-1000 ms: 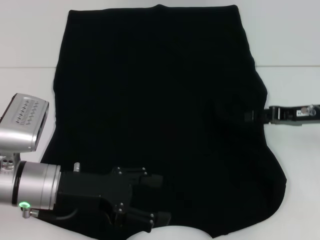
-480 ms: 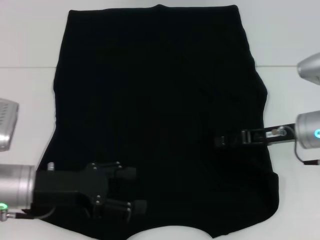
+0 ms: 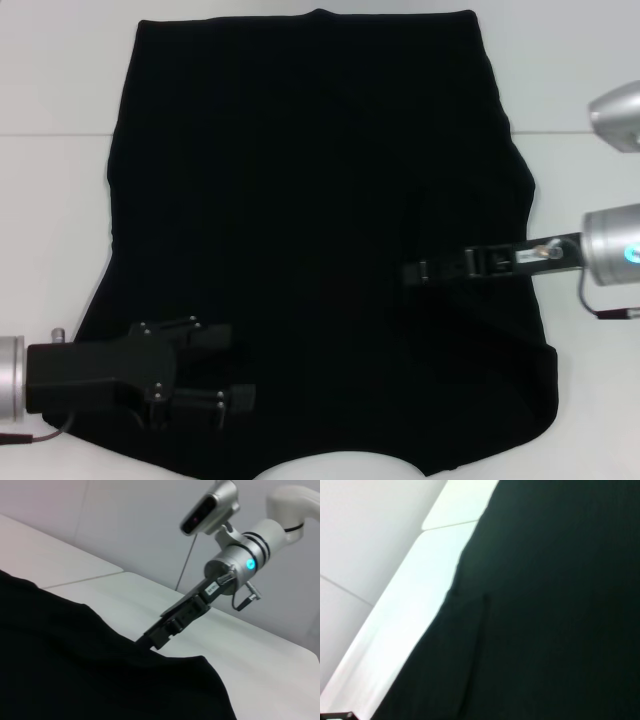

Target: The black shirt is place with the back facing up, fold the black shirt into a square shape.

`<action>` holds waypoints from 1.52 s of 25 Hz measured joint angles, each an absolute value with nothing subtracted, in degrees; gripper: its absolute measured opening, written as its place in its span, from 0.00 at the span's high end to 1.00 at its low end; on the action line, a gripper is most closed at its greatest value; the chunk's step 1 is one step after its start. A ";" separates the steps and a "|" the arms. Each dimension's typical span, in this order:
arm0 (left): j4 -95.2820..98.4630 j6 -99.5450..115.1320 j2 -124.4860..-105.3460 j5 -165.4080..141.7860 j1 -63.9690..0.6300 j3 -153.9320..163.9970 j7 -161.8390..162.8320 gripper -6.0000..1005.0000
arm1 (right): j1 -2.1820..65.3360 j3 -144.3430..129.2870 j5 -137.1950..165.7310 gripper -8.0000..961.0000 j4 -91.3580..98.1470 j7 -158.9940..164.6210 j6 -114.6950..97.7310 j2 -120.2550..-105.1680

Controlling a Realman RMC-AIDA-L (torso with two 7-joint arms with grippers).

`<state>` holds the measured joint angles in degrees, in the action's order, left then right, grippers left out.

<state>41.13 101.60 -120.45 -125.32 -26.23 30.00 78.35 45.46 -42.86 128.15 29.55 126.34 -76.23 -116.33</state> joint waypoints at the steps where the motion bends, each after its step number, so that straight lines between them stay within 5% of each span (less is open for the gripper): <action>1: 41.13 101.68 -120.43 -125.53 -26.13 29.75 78.36 0.10 | 44.97 -42.62 128.09 0.38 29.60 126.33 -76.36 -115.97; 15: 42.18 102.73 -120.30 -126.23 -25.18 27.33 79.11 0.10 | 37.13 -39.58 128.49 0.38 29.70 125.68 -78.21 -112.25; 31: 43.69 102.39 -120.23 -126.31 -23.41 26.42 79.98 0.11 | 37.88 -43.50 128.60 0.38 29.44 125.51 -80.13 -115.76; 38: 44.04 102.16 -119.83 -128.99 -23.07 21.29 81.26 0.11 | 38.49 -42.19 122.90 0.38 29.39 120.68 -82.87 -115.79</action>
